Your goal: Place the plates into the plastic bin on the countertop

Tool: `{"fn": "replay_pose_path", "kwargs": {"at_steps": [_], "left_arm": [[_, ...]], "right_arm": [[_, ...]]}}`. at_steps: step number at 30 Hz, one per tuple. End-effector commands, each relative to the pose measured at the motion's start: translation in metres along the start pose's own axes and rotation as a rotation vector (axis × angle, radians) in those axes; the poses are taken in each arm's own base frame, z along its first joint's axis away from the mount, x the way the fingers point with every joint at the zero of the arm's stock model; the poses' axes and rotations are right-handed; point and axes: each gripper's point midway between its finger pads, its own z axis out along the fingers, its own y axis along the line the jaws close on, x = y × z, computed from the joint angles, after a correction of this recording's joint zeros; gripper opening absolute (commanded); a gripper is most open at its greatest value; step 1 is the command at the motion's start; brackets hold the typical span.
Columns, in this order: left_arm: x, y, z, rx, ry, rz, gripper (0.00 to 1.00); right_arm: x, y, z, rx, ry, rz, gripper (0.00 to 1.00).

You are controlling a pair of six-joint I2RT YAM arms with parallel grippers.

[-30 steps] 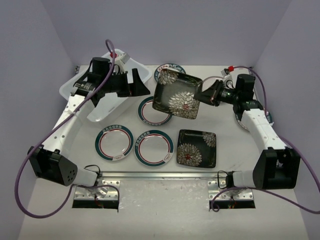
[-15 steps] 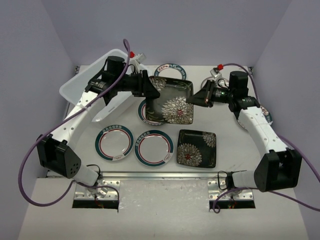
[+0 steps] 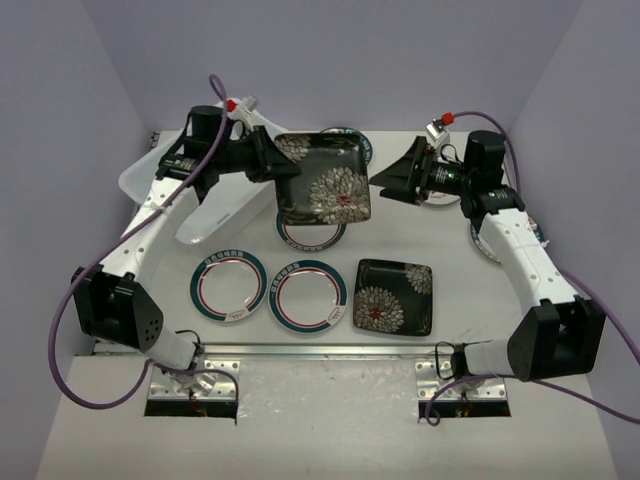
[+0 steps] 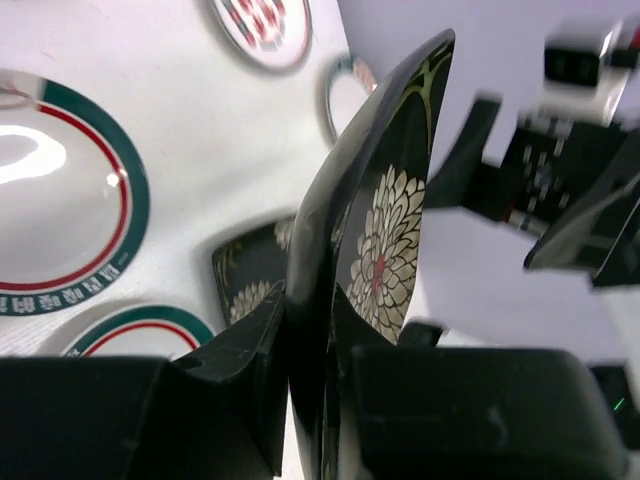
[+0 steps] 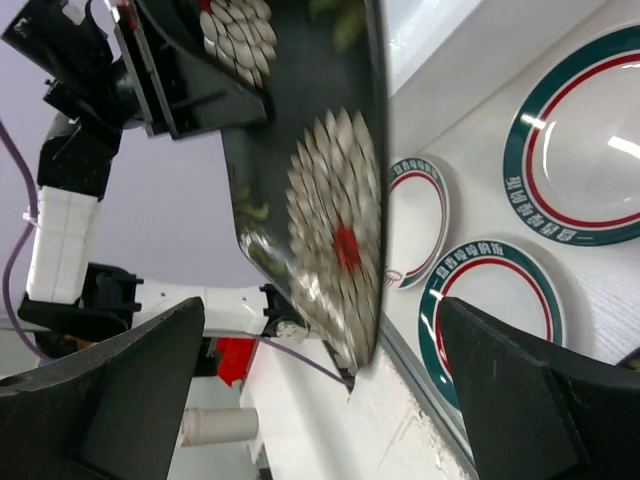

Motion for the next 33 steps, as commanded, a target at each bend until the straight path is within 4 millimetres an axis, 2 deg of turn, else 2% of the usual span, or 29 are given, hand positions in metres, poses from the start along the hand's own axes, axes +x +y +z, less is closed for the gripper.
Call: {"fn": "replay_pose_path", "kwargs": {"at_steps": [1,3,5,8,10,13,18,22,29,33], "left_arm": [[-0.121,-0.052,-0.096,0.144,-0.462,-0.015,0.0],[-0.147,-0.023,-0.115,0.03,-0.564,-0.091,0.0],[-0.17,0.022,-0.14,-0.136,-0.683,-0.195,0.0],[-0.189,0.091,-0.169,-0.303,-0.791,-0.316,0.0],[-0.199,0.126,-0.176,-0.385,-0.818,-0.364,0.0],[-0.208,0.167,-0.162,-0.432,-0.824,-0.42,0.0],[-0.21,0.213,-0.139,-0.471,-0.791,-0.475,0.0],[-0.204,0.228,-0.115,-0.527,-0.744,-0.451,0.0],[-0.185,0.276,-0.07,-0.584,-0.67,-0.533,0.0],[-0.183,0.301,-0.046,-0.596,-0.639,-0.576,0.0]], "right_arm": [[-0.018,-0.015,-0.02,0.071,-0.09,0.007,0.99],[-0.019,-0.041,-0.037,0.211,-0.134,0.05,0.99],[-0.021,-0.062,-0.052,0.362,-0.185,0.051,0.99],[-0.016,-0.067,-0.063,0.432,-0.2,0.028,0.99],[-0.008,-0.066,-0.065,0.434,-0.187,0.029,0.99],[0.005,-0.064,-0.072,0.453,-0.183,0.03,0.99],[0.022,-0.061,-0.082,0.474,-0.202,0.009,0.99],[0.029,-0.057,-0.088,0.484,-0.207,-0.015,0.99],[0.041,-0.055,-0.091,0.48,-0.197,-0.015,0.99],[0.047,-0.059,-0.095,0.511,-0.191,-0.011,0.99]]}}
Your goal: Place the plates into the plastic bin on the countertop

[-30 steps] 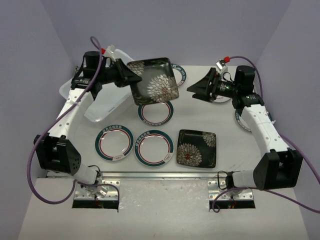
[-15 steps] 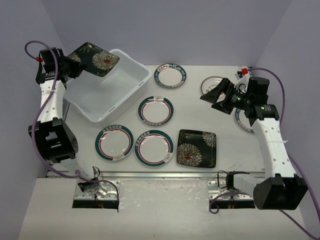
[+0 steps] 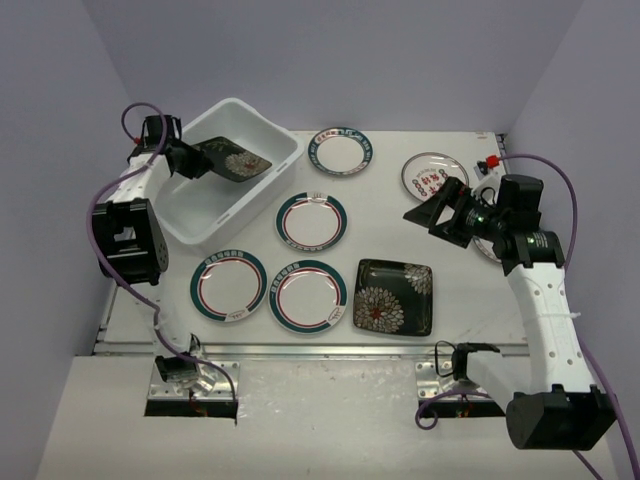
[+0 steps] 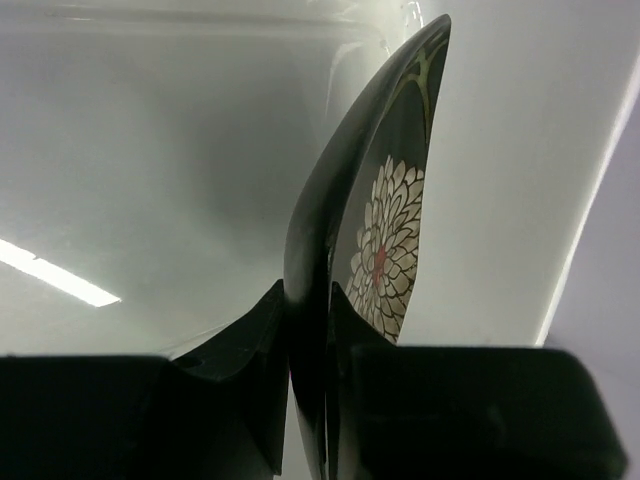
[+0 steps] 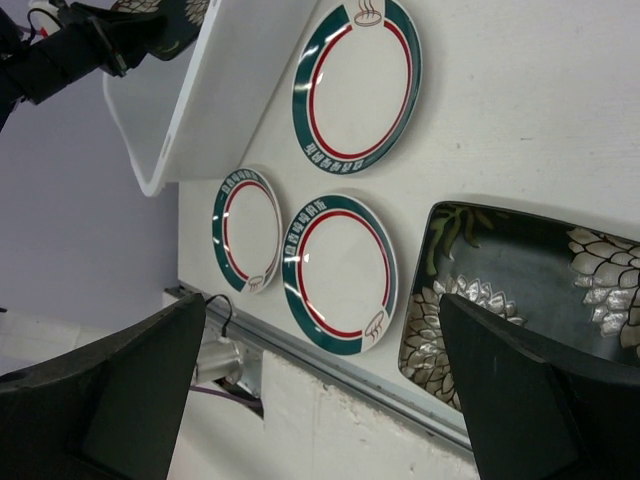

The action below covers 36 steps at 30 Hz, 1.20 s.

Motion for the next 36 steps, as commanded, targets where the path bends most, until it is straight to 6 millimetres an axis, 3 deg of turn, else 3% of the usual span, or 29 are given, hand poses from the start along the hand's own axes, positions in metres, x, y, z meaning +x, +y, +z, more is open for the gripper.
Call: {"fn": "replay_pose_path", "kwargs": {"at_steps": [1,4,8,9,11,12,14,16,20,26,28,31,33,36], "left_arm": [[-0.03,-0.062,0.01,0.184,-0.076,-0.026,0.03],[-0.024,-0.064,0.021,0.163,-0.051,-0.023,0.09],[-0.017,-0.065,0.033,0.138,-0.024,-0.024,0.41],[-0.012,-0.065,0.035,0.12,-0.016,-0.012,0.53],[-0.007,-0.063,0.041,0.073,0.018,-0.001,0.94],[-0.007,-0.064,0.043,0.059,0.027,0.004,1.0],[-0.008,-0.063,0.046,0.018,0.036,0.011,1.0],[-0.006,-0.049,0.043,-0.071,0.038,0.015,1.0],[0.001,-0.033,0.042,-0.112,0.073,0.023,1.0],[0.017,-0.013,0.038,-0.161,0.143,0.065,1.0],[0.015,-0.022,0.024,-0.133,0.134,0.087,1.0],[0.005,-0.054,-0.008,-0.031,0.089,0.136,1.0],[-0.009,-0.093,-0.061,0.082,0.013,0.208,1.0],[-0.01,-0.123,-0.118,0.179,-0.058,0.288,1.0]], "right_arm": [[0.005,-0.003,-0.006,0.021,-0.011,-0.033,0.99],[0.01,-0.004,-0.008,0.018,-0.003,-0.031,0.99],[0.017,-0.007,-0.009,0.029,0.012,-0.024,0.99],[0.021,-0.011,-0.009,0.041,0.021,-0.019,0.99],[0.024,-0.024,-0.007,0.105,0.037,0.006,0.99],[0.027,-0.033,-0.007,0.152,0.055,0.021,0.99],[0.036,-0.053,-0.007,0.249,0.102,0.049,0.99],[0.044,-0.072,-0.005,0.334,0.156,0.067,0.99],[0.046,-0.104,-0.009,0.493,0.159,0.059,0.99],[0.053,-0.131,-0.01,0.612,0.212,0.045,0.99],[0.054,-0.139,-0.009,0.637,0.229,0.036,0.99],[0.056,-0.149,-0.006,0.653,0.246,0.0,0.99],[0.055,-0.156,-0.002,0.662,0.254,-0.033,0.99],[0.062,-0.168,0.003,0.665,0.3,-0.069,0.99]]}}
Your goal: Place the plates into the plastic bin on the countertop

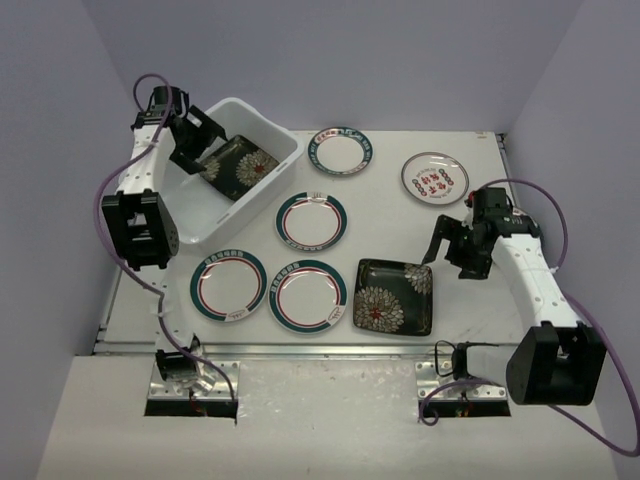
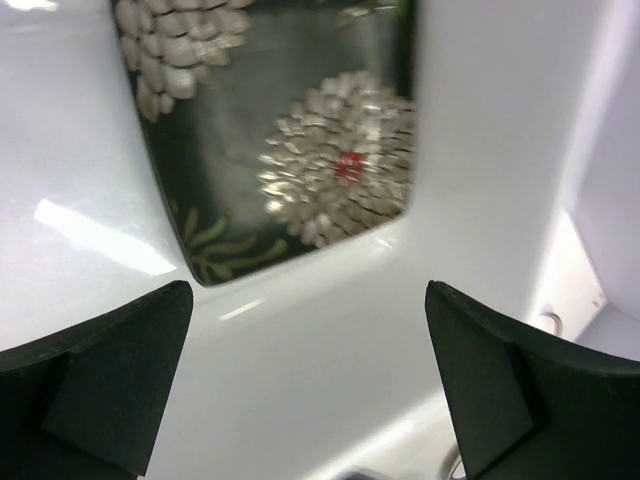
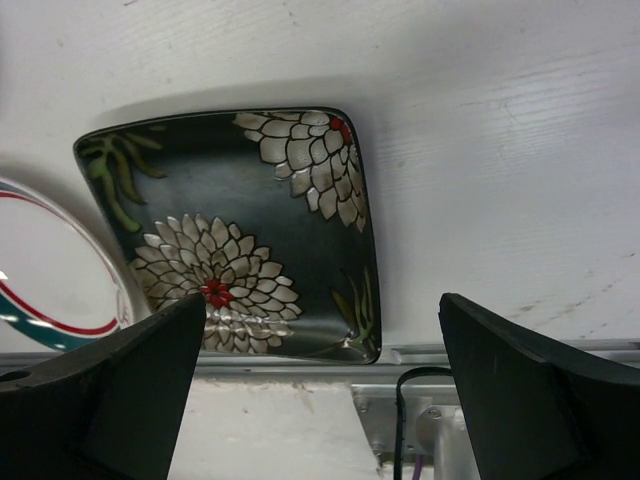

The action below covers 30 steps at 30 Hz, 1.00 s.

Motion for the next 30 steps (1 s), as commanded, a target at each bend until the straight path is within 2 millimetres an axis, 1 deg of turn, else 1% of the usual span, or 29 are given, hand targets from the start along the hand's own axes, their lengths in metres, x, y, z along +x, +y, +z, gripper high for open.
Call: {"fn": "replay_pose_path", "kwargs": {"at_steps": [1,2,3,4,6,7,9,10,12,14,16,17,18,19,20,21,23,26,30], "left_arm": [[-0.012,-0.081,-0.17,0.306,-0.254,0.195,1.0],[-0.006,-0.077,-0.179,0.305,-0.273,0.206,1.0],[0.013,-0.052,-0.158,0.235,-0.243,0.207,1.0],[0.013,-0.057,-0.198,0.329,-0.329,0.221,1.0],[0.039,-0.024,-0.199,0.343,-0.311,0.204,1.0],[0.049,-0.011,-0.197,0.343,-0.304,0.202,1.0],[0.075,0.022,-0.19,0.319,-0.288,0.212,1.0],[0.083,0.035,-0.187,0.297,-0.291,0.225,1.0],[0.094,0.059,-0.183,0.253,-0.31,0.257,1.0],[0.099,0.074,-0.184,0.216,-0.318,0.296,1.0],[0.107,0.08,-0.187,0.218,-0.321,0.33,1.0],[0.108,0.079,-0.191,0.224,-0.33,0.347,1.0],[0.111,0.078,-0.195,0.23,-0.337,0.365,1.0],[0.112,0.078,-0.199,0.236,-0.342,0.379,1.0],[0.114,0.076,-0.202,0.244,-0.344,0.388,1.0],[0.115,0.074,-0.203,0.253,-0.342,0.394,1.0],[0.116,0.069,-0.205,0.269,-0.33,0.406,1.0],[0.126,0.059,-0.201,0.316,-0.263,0.426,1.0],[0.141,0.048,-0.198,0.387,-0.177,0.452,1.0]], "right_arm": [[0.004,-0.013,0.022,0.033,0.029,-0.089,0.99],[0.007,-0.014,0.028,0.029,0.038,-0.088,0.99],[0.011,-0.014,0.033,0.027,0.055,-0.073,0.99],[0.023,-0.011,0.044,-0.007,0.098,-0.037,0.99],[0.036,-0.002,0.057,-0.076,0.153,-0.014,0.98],[0.042,0.0,0.062,-0.098,0.171,-0.009,0.97],[0.051,-0.002,0.074,-0.112,0.189,-0.01,0.94],[0.058,-0.004,0.08,-0.113,0.202,-0.01,0.9],[0.071,-0.01,0.094,-0.112,0.229,-0.002,0.78],[0.083,-0.012,0.103,-0.129,0.24,0.013,0.69],[0.091,-0.012,0.11,-0.149,0.244,0.025,0.56],[0.094,-0.012,0.113,-0.156,0.242,0.033,0.45],[0.099,-0.011,0.117,-0.169,0.246,0.047,0.29],[0.103,-0.011,0.119,-0.174,0.249,0.06,0.16],[0.107,-0.013,0.122,-0.17,0.252,0.072,0.09],[0.11,-0.016,0.124,-0.152,0.255,0.088,0.08],[0.111,-0.018,0.125,-0.142,0.259,0.101,0.0],[0.102,-0.015,0.121,-0.145,0.216,0.12,0.0],[0.08,-0.005,0.106,-0.179,0.1,0.125,0.0]]}}
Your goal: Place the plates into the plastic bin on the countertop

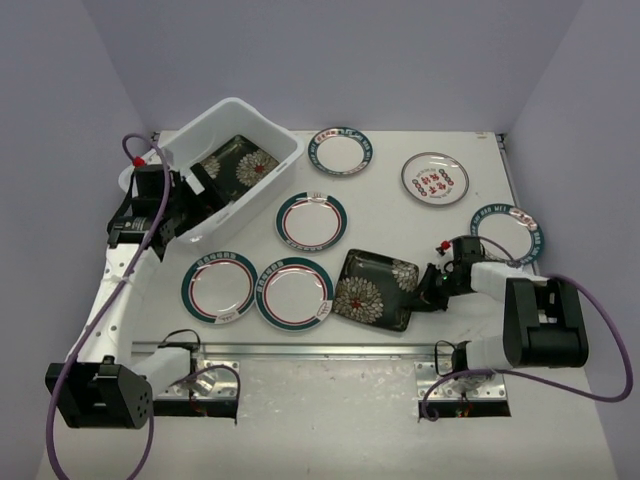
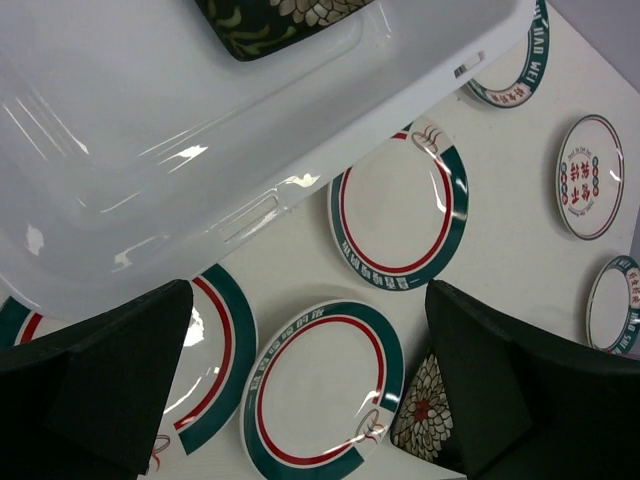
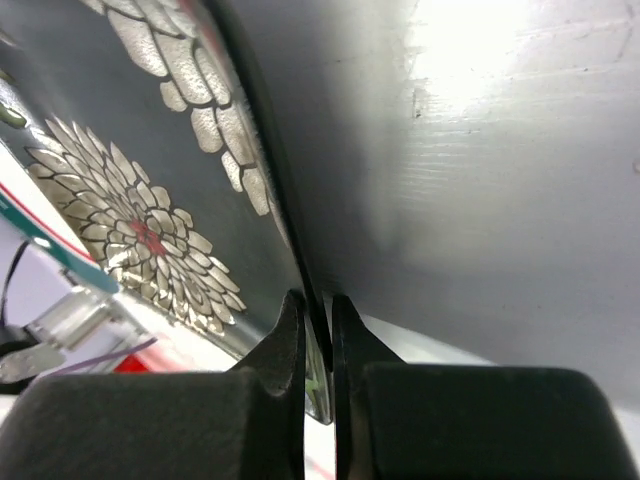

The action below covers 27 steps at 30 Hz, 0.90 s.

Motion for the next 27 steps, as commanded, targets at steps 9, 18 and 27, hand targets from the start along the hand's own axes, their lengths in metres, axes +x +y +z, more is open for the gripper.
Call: {"fn": "replay_pose_path", "kwargs": {"at_steps": [9,18,27], "left_arm": [[0.032,-0.099,-0.003,0.478,0.219,0.116,1.0],[0.064,-0.122,0.003,0.588,0.317,0.18,1.0],[0.107,-0.151,-0.002,0.737,0.478,0.264,1.0]], "right_arm": [[-0.054,0.069,-0.063,-0.188,-0.4,-0.165,0.0],[-0.053,0.115,-0.1,-0.36,-0.437,-0.229,0.0],[-0.032,0.193,-0.16,-0.681,-0.326,-0.42,0.0]]}}
